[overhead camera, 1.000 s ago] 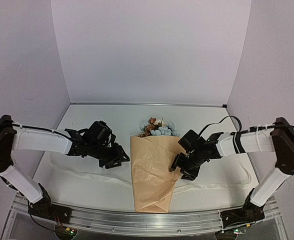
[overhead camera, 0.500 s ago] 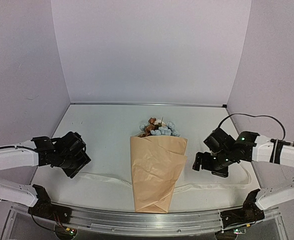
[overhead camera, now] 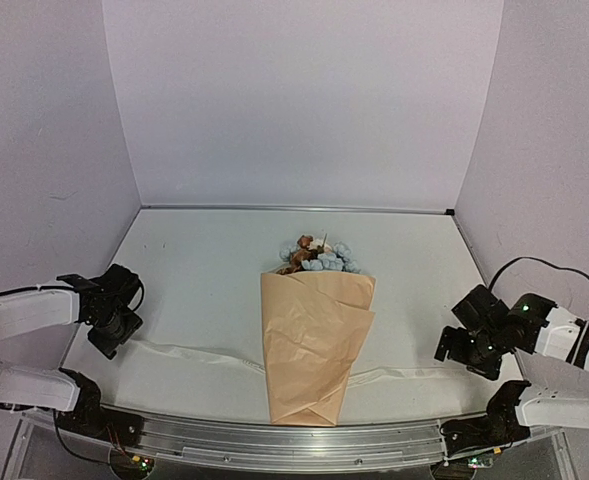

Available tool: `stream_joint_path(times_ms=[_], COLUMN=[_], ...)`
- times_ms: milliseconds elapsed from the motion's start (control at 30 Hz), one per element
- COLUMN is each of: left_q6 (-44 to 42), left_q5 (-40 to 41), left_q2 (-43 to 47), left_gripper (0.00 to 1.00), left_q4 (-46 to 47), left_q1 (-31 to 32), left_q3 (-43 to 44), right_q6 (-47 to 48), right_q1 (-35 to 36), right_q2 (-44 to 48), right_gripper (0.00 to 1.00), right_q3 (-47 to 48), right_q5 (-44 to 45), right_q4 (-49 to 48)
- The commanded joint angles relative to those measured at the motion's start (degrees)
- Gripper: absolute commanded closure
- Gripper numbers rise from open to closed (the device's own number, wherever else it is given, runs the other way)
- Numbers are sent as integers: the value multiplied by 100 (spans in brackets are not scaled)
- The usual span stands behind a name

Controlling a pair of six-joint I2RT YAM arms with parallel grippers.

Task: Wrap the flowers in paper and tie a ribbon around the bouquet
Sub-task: Pick up the left side of the ribbon at the corner of the board.

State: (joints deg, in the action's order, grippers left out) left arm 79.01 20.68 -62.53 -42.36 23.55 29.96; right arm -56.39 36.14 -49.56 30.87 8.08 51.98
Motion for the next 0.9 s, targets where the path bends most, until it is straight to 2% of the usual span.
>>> stream_joint_path(times_ms=[0, 133, 200, 267, 433, 500, 700, 867], left_q6=[-912, -1442, -1664, -1789, -1949, -2049, -2331, -2554], left_q5=[-157, -381, -480, -527, -591, -616, -655, -749], left_q2=[-459, -861, -1097, -1265, -1340, -1318, -1188, -1037], left_gripper=[32, 38, 44, 54, 89, 98, 100, 100], left_q4=[610, 1161, 1357, 1461, 1694, 1775, 1907, 2007], left_q1=[-667, -1152, -1350, -1451, -1471, -1468, -1464, -1464], left_q3=[105, 89, 102, 115, 76, 73, 139, 221], right_q6=[-167, -170, -196, -297, -751, -816, -1063, -1705], right_q1=[-199, -294, -332, -362, -389, -417, -873, -956], right_q2=[-4, -22, -19, -4, 44, -7, -790, -1321], right_gripper=[2, 2, 2, 2, 2, 2, 2, 8], right_q3=[-101, -138, -148, -166, -289, -281, -55, -34], right_q5=[-14, -10, -8, 22, 256, 394, -253, -532], right_q4=[272, 316, 375, 455, 499, 504, 57, -314])
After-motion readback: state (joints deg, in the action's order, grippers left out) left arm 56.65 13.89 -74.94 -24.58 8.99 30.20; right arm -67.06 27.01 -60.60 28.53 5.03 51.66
